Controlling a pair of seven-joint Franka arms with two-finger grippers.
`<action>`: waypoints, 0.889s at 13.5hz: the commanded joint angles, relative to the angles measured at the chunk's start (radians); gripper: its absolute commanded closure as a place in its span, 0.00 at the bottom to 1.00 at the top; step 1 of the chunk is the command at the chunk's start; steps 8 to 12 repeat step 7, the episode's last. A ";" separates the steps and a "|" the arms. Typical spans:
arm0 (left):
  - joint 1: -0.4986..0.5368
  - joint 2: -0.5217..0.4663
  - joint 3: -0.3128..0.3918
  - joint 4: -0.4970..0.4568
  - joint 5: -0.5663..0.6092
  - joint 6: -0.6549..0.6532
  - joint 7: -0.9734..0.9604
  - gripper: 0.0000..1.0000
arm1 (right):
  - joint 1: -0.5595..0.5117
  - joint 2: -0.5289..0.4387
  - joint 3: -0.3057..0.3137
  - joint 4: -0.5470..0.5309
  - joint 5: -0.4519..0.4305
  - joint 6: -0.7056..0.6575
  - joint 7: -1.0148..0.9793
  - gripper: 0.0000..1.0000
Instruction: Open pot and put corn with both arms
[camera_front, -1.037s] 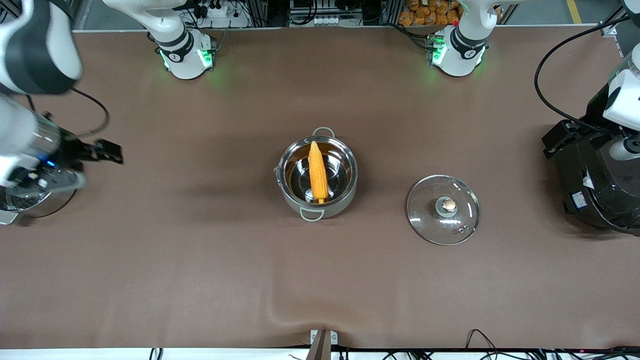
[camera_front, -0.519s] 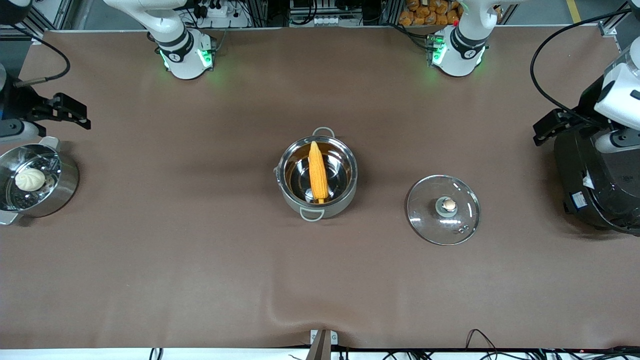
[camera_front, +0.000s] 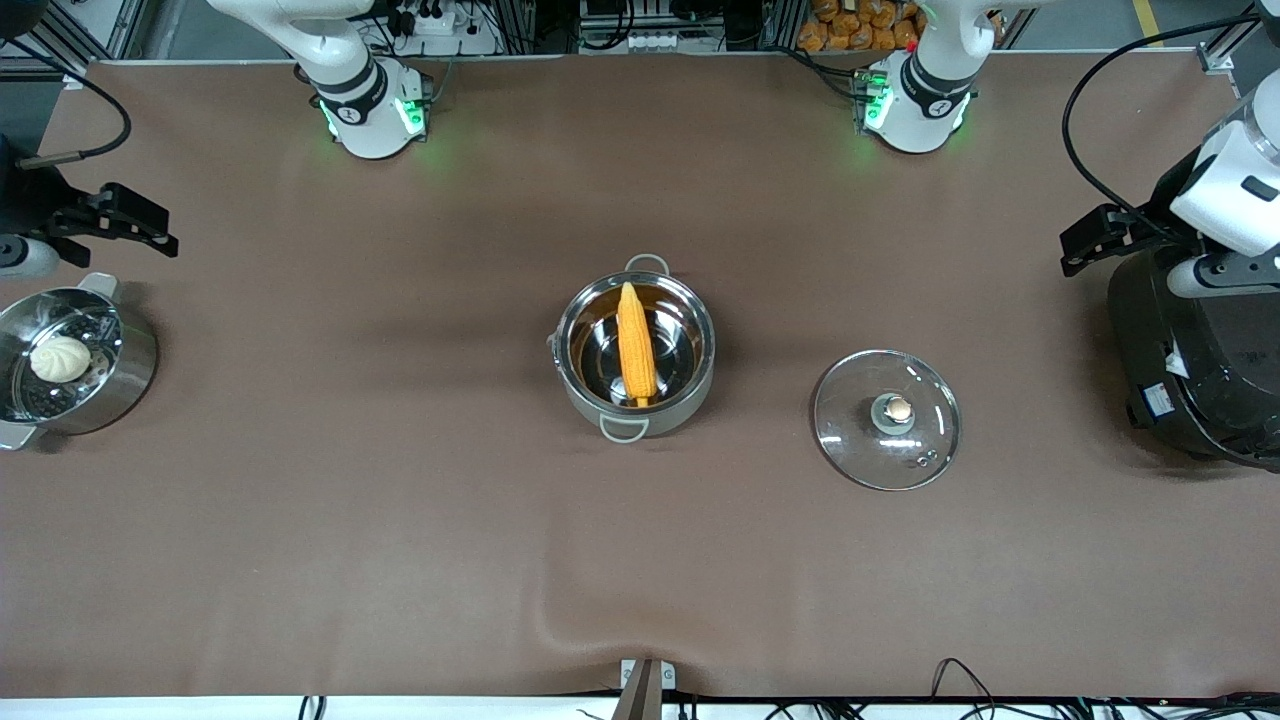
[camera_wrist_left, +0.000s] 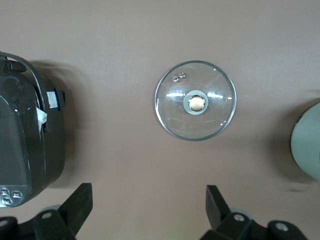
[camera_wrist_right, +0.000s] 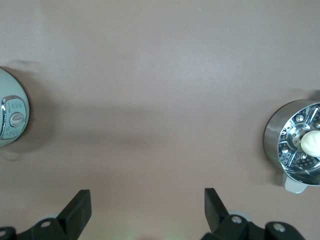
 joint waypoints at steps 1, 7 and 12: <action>-0.002 -0.013 0.000 0.017 -0.018 -0.027 0.025 0.00 | -0.039 -0.042 0.016 -0.023 0.017 -0.015 0.014 0.00; -0.005 -0.006 0.003 0.043 -0.019 -0.027 0.019 0.00 | -0.038 -0.041 0.018 -0.023 0.017 -0.015 0.014 0.00; -0.005 -0.006 0.003 0.043 -0.019 -0.027 0.019 0.00 | -0.038 -0.041 0.018 -0.023 0.017 -0.015 0.014 0.00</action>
